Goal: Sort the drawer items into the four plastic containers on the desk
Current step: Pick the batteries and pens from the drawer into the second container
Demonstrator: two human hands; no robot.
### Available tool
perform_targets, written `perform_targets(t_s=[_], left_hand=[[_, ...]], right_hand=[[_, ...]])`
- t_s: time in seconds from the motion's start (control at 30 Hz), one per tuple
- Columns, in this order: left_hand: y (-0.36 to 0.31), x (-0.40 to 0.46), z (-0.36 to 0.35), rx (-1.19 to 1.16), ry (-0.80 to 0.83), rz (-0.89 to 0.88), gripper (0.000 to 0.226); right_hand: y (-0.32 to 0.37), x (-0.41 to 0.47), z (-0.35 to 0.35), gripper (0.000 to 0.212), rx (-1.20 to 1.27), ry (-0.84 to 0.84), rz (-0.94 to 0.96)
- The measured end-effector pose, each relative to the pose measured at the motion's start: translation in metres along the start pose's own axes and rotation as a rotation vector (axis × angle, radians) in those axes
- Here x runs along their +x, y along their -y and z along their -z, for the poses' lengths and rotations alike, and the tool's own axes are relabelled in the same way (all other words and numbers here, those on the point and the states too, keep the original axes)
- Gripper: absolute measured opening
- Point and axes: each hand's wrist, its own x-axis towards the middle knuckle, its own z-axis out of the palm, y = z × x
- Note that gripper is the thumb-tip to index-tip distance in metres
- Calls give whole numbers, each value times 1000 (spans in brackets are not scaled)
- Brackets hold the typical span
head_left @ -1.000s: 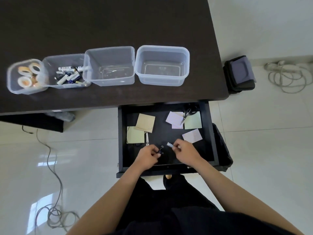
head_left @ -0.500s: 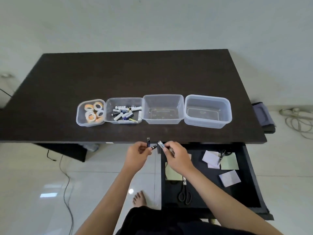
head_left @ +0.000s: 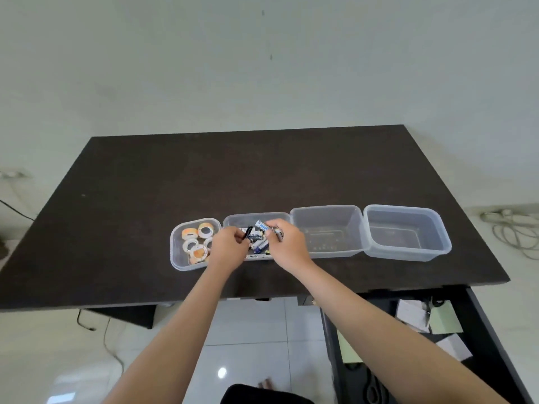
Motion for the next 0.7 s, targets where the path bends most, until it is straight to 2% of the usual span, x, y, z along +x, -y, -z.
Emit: perform_targets(t_s=[0.13,0.33,0.47,0.57,0.7], left_hand=[[6,13,-1,89,76,-29,4],[21,18,-5,86,117,-64,26],[27,12,-7,35,58,-119,35],[31,2,-11,-36,-19,-182,31],[29,-32,-23,-149,-125,-292,24]], right_hand=[[-3,18,-21,20,-37,37,-56],[-15,32,-38,17,-81,72,-161],[-12,32,-33,21,-83,55,-104],[-10,25,-21,24,-63,46,-42],[-17,2,2,19,-25,-20,133]])
